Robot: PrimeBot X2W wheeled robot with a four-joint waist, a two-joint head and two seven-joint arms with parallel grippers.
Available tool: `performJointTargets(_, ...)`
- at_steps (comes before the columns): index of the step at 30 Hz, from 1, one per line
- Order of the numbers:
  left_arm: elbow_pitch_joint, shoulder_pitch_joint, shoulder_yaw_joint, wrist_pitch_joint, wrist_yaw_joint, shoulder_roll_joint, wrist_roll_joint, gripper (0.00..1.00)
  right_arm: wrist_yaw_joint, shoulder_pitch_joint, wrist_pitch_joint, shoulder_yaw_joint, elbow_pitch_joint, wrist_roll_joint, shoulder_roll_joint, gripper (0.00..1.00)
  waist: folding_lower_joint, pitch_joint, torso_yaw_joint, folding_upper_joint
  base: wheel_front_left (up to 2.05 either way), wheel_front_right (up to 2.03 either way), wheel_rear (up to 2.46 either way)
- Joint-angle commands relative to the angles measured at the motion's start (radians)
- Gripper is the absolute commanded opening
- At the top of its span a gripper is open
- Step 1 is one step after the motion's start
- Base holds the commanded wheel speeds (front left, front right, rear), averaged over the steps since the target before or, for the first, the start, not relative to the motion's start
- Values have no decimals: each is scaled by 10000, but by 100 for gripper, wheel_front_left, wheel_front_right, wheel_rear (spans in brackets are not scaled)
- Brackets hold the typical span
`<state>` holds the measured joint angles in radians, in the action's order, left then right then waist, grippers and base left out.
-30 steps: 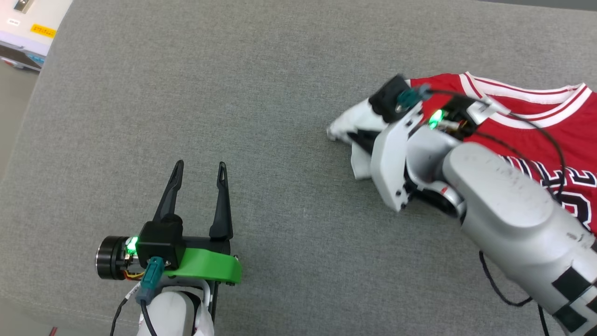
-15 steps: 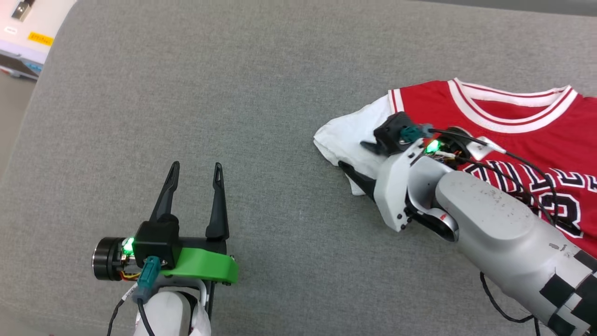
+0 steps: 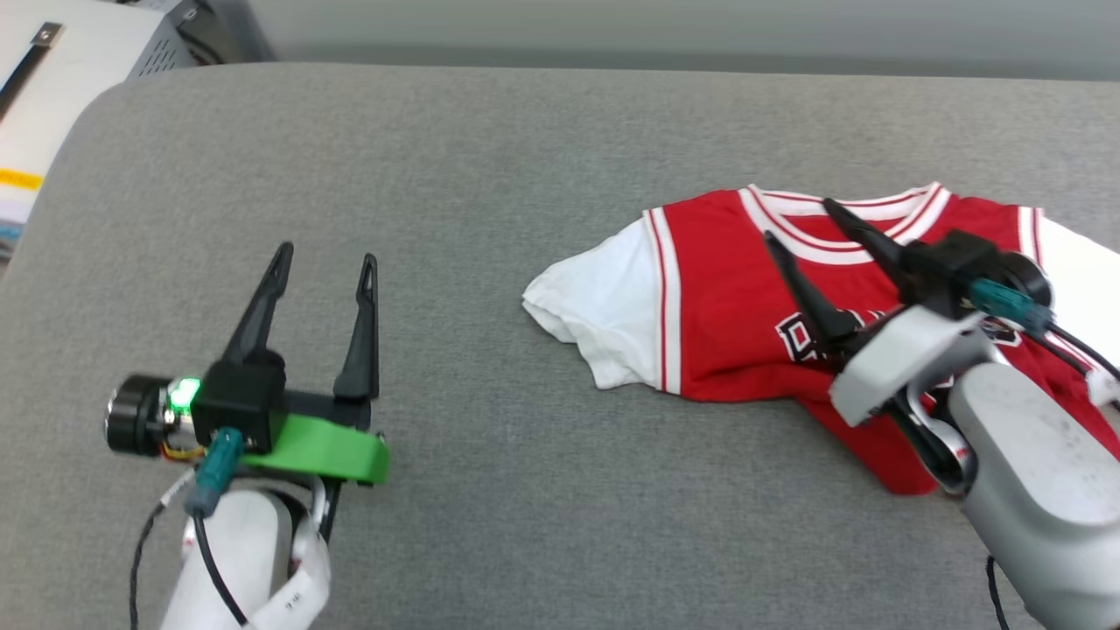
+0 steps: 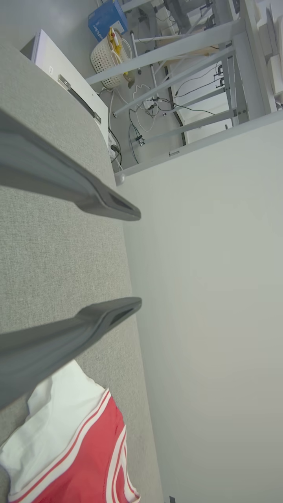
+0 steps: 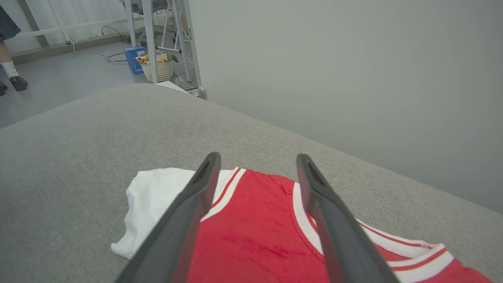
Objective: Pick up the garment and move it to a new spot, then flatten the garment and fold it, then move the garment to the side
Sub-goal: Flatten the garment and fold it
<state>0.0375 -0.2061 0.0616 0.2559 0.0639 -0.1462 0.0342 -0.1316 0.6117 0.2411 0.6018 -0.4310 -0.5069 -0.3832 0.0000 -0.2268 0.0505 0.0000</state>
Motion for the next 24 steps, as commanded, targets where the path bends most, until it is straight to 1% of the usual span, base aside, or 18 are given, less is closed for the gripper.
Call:
performJointTargets(1, 103, -461, 32, 59, 184, -187, 43, 100, 9, -502, 111, -633, 272, 467, 83, 100, 0, 269, -396, 0, 0, 0, 0)
performJointTargets(3, 378, -911, 236, 59, 428, -413, 226, 100, 9, -1178, 163, -1606, 737, 1424, 199, 100, 0, 284, -506, 0, 0, 0, 0)
performJointTargets(4, 524, -1216, 377, 59, 518, -563, 334, 100, 9, -1613, 178, -2197, 1016, 1692, 443, 100, 0, 287, -566, 0, 0, 0, 0)
performJointTargets(5, 610, -1476, 507, 59, 568, -702, 404, 100, 9, -1950, 186, -2600, 1254, 1886, 639, 100, 0, 285, -613, 0, 0, 0, 0)
performJointTargets(8, 1175, -2371, 1111, 59, 649, -1215, 735, 100, 9, -2936, 200, -3852, 2292, 3006, 1176, 100, 0, 257, -757, 0, 0, 0, 0)
performJointTargets(11, 1760, -3359, 2410, -135, 661, -1879, 1501, 100, 9, -3814, 202, -4904, 3169, 3776, 1883, 100, 0, 227, -875, 0, 0, 0, 0)
performJointTargets(13, 2046, -4099, 3292, -564, 663, -2388, 2244, 100, 9, -4302, 203, -5357, 3597, 4087, 2282, 100, 0, 198, -969, 0, 0, 0, 0)
performJointTargets(17, 2390, -5663, 5148, -2105, 665, -3369, 3978, 100, 9, -4946, 204, -5794, 4220, 4632, 2717, 100, 0, 53, -1197, 0, 0, 0, 0)
performJointTargets(21, 2597, -6971, 6606, -4186, 665, -3844, 5783, 100, 9, -5130, 205, -5949, 4527, 4889, 2907, 100, 0, -120, -1386, 0, 0, 0, 0)
performJointTargets(24, 2807, -7715, 7450, -5725, 666, -3984, 6985, 100, 9, -5070, 205, -5928, 4686, 5000, 2979, 100, 0, -283, -1517, 0, 0, 0, 0)
